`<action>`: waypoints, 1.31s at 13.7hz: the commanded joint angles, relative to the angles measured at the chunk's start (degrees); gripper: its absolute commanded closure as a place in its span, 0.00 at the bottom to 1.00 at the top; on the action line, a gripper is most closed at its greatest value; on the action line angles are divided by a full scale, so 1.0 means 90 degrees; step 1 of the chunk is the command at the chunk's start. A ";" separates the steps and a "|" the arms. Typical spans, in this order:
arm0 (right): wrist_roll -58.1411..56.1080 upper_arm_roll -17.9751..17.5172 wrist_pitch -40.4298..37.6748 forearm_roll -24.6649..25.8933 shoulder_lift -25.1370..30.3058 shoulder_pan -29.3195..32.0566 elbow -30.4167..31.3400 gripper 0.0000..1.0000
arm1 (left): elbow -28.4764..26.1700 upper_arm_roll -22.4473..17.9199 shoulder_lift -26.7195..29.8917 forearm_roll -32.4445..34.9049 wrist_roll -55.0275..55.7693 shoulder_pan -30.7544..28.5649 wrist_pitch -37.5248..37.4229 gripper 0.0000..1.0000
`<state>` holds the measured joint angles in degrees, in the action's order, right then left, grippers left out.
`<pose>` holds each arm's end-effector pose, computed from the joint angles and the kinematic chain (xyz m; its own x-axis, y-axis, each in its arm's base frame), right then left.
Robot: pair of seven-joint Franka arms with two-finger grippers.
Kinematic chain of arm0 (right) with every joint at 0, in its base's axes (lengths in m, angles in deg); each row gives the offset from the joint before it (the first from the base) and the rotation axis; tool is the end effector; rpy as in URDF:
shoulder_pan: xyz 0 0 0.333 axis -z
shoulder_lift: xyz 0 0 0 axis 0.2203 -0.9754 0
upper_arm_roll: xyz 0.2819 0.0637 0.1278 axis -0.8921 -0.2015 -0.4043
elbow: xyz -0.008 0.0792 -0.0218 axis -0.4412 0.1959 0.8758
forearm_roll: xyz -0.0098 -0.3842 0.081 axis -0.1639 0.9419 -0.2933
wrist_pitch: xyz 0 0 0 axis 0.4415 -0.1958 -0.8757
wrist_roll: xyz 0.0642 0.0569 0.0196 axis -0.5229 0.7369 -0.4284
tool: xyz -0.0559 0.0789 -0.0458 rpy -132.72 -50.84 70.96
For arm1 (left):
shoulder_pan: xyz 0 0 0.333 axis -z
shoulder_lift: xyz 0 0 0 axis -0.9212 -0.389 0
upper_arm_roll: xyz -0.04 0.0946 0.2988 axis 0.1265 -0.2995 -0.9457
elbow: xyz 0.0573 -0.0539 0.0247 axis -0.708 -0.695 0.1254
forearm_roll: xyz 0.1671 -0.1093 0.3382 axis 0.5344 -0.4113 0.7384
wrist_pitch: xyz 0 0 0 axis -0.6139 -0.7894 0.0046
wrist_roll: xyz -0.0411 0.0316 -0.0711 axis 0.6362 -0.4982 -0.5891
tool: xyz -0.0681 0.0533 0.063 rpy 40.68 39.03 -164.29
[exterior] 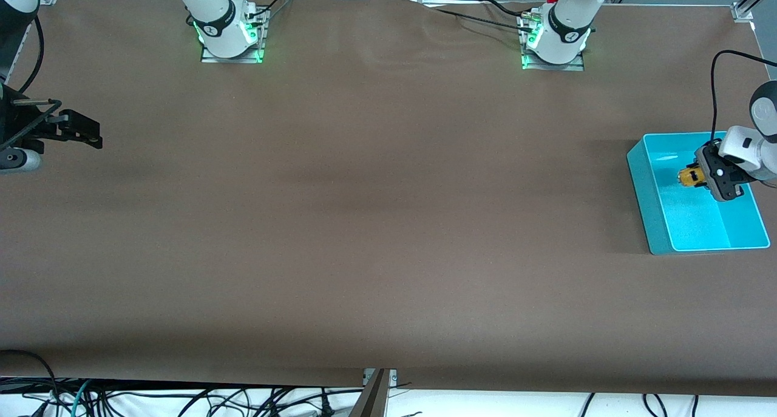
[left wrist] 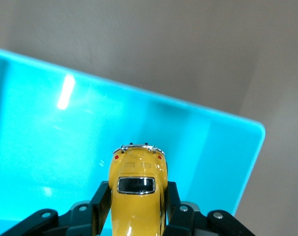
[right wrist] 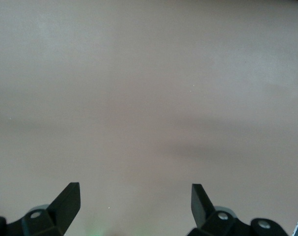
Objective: Wind and store yellow beetle car
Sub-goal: 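Lift the car with the left gripper and carry it over the tray, then lower the car into the blue tray and open the left gripper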
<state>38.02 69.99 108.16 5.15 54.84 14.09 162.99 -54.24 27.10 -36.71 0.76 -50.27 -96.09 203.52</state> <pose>0.6021 0.0057 0.6040 0.9846 0.1398 -0.1048 0.1472 -0.9869 0.0664 0.5252 0.2518 0.2947 0.3173 -0.9400 -0.1255 -0.9192 -0.3374 0.2031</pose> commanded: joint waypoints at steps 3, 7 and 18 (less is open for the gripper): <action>0.0092 -0.0029 -0.0018 0.0035 0.0104 -0.0005 0.0074 0.00 | -0.0545 0.0067 -0.0313 0.0477 -0.0022 -0.0411 0.0805 1.00; 0.0092 -0.0039 -0.0018 0.0035 0.0104 -0.0005 0.0074 0.00 | -0.0770 0.0067 -0.0509 0.0477 0.0222 -0.0490 0.0846 1.00; 0.0092 -0.0039 -0.0008 0.0035 0.0104 -0.0015 0.0074 0.00 | -0.0779 0.0067 -0.0812 0.0419 0.0543 -0.0490 0.1119 0.11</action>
<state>38.02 69.81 108.16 5.15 54.84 14.07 162.99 -60.87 27.24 -44.34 3.40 -48.13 -100.03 213.01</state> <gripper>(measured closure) 0.000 0.441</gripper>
